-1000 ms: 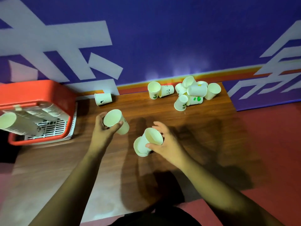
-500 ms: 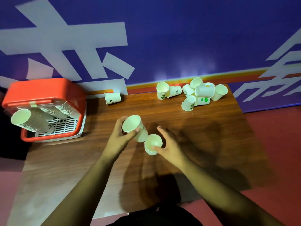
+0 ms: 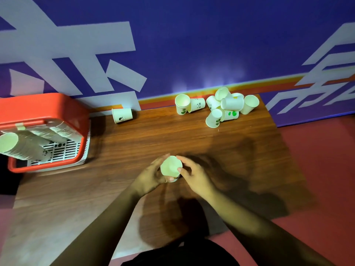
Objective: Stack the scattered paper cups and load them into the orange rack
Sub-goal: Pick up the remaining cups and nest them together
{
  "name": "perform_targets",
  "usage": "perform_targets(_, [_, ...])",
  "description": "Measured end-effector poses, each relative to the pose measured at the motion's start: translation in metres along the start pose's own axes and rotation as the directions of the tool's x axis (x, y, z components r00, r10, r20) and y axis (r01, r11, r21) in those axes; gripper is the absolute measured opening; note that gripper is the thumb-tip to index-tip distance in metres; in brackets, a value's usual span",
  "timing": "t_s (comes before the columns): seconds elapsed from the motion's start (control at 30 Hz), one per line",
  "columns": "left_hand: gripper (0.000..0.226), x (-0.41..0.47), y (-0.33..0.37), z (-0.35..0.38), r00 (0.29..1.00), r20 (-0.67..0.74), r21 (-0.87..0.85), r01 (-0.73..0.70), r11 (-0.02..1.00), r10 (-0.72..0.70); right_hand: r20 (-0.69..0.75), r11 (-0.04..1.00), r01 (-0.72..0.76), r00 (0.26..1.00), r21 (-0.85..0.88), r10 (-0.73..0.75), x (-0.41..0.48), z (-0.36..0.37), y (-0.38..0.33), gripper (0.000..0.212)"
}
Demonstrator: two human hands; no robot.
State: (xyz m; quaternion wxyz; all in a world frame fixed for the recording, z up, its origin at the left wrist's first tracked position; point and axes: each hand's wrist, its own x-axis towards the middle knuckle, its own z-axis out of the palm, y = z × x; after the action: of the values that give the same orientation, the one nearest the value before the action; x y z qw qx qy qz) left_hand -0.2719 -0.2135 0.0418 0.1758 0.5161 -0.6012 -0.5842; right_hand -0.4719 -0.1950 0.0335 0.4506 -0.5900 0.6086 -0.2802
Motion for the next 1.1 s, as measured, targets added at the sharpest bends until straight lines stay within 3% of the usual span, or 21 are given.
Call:
perform_targets(0.27, [0.078, 0.003, 0.0, -0.006, 0.998, -0.049, 0.105, 0.045, 0.993, -0.04, 0.063, 0.997, -0.042, 0.997, 0.071, 0.037, 0.004, -0.007, 0.013, 0.041])
perform_targets(0.37, [0.065, 0.015, 0.014, -0.014, 0.984, -0.18, 0.11, 0.024, 0.994, -0.003, -0.001, 0.987, -0.111, 0.994, 0.12, 0.112, 0.02, -0.031, 0.015, 0.034])
perform_targets(0.47, [0.044, 0.046, 0.033, -0.015, 0.967, -0.251, 0.186, -0.005, 0.983, 0.052, -0.102, 0.986, -0.156, 0.982, 0.053, 0.161, 0.042, -0.075, 0.023, 0.031])
perform_targets(0.7, [0.032, 0.156, 0.081, 0.029, 0.969, -0.231, 0.282, -0.019, 0.959, 0.087, -0.3, 0.951, -0.308, 0.91, -0.029, 0.285, 0.096, -0.172, 0.061, 0.032])
perform_targets(0.87, [0.048, 0.229, 0.099, 0.066, 0.972, -0.233, 0.354, 0.043, 0.934, 0.043, -0.344, 0.924, -0.382, 0.869, -0.013, 0.355, 0.132, -0.212, 0.08, 0.037])
perform_targets(1.1, [0.083, 0.296, 0.106, 0.094, 0.962, -0.269, 0.455, 0.082, 0.887, 0.049, -0.416, 0.95, -0.308, 0.872, -0.053, 0.259, 0.193, -0.251, 0.098, 0.039])
